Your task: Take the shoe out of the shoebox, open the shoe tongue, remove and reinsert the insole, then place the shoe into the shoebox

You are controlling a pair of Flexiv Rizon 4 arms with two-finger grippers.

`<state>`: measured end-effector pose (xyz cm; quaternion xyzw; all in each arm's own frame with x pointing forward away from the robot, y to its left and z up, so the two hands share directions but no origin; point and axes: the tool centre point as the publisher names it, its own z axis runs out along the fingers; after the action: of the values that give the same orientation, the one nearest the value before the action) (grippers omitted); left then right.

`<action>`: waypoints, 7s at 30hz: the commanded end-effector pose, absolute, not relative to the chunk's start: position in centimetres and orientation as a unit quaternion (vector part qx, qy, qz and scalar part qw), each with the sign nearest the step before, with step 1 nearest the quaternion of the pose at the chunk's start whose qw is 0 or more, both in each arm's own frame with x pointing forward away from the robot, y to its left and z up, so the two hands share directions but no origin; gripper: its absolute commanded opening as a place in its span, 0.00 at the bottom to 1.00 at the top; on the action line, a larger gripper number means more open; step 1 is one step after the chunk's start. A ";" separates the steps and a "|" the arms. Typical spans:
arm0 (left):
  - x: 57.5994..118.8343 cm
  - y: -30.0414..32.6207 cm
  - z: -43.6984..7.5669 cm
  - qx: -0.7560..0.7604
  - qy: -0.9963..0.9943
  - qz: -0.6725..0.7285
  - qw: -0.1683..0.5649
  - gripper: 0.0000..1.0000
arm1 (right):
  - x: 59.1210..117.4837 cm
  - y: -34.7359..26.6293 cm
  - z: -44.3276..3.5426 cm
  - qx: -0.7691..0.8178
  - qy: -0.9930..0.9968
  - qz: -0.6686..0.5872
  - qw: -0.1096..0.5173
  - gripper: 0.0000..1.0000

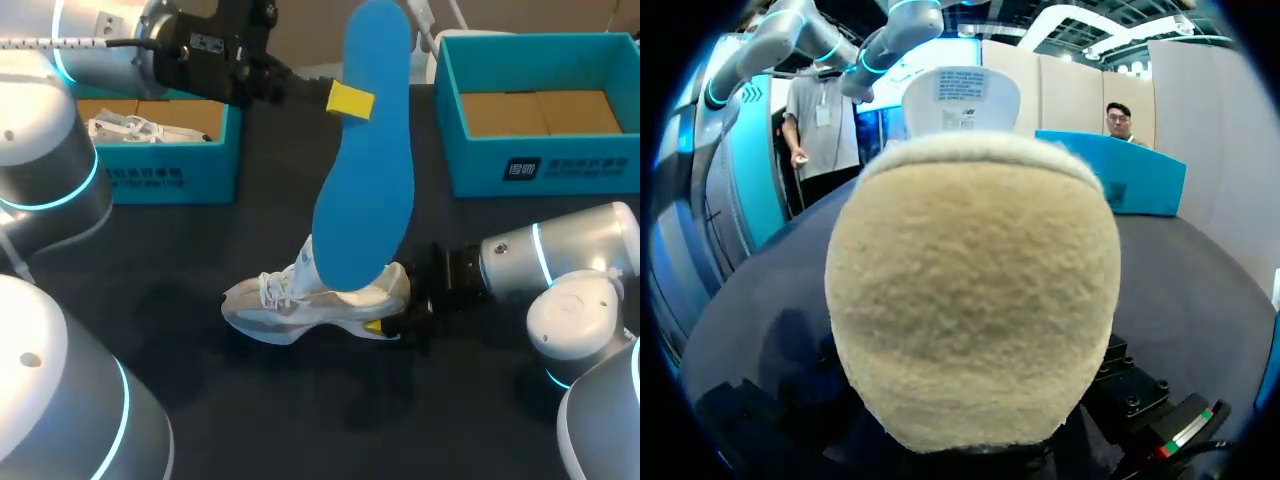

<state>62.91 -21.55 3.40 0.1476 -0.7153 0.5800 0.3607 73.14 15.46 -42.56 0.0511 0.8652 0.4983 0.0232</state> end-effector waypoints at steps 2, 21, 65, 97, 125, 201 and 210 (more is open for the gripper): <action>61.2 -21.5 3.5 0.153 -0.709 0.583 0.367 0.00 | 73.2 16.0 -43.1 0.052 0.866 0.497 0.023 0.00; 57.3 -22.0 2.1 0.161 -0.687 0.561 0.432 0.00 | 73.2 16.0 -43.1 0.052 0.866 0.497 0.023 0.00; 57.1 -22.2 1.8 0.168 -0.683 0.563 0.433 0.00 | 73.4 12.3 -38.7 0.055 0.906 0.419 0.017 1.00; 57.1 -22.2 1.8 0.168 -0.683 0.563 0.433 0.00 | 73.6 13.9 -31.5 0.060 0.979 0.190 0.033 1.00; 57.1 -22.2 1.8 0.168 -0.683 0.563 0.433 0.00 | 73.1 14.4 -30.5 0.092 0.988 0.123 0.021 1.00; 57.1 -22.2 1.8 0.168 -0.683 0.563 0.433 0.00 | 76.7 17.9 -39.3 0.046 0.991 0.123 -0.032 0.00; 57.1 -22.2 1.8 0.168 -0.683 0.563 0.433 0.00 | 76.5 17.8 -39.4 0.045 0.990 0.119 -0.063 0.00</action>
<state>57.24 -22.17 1.92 0.1671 -0.6843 0.5621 0.4335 76.22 17.57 -39.19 0.0458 0.9898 0.1220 -0.0576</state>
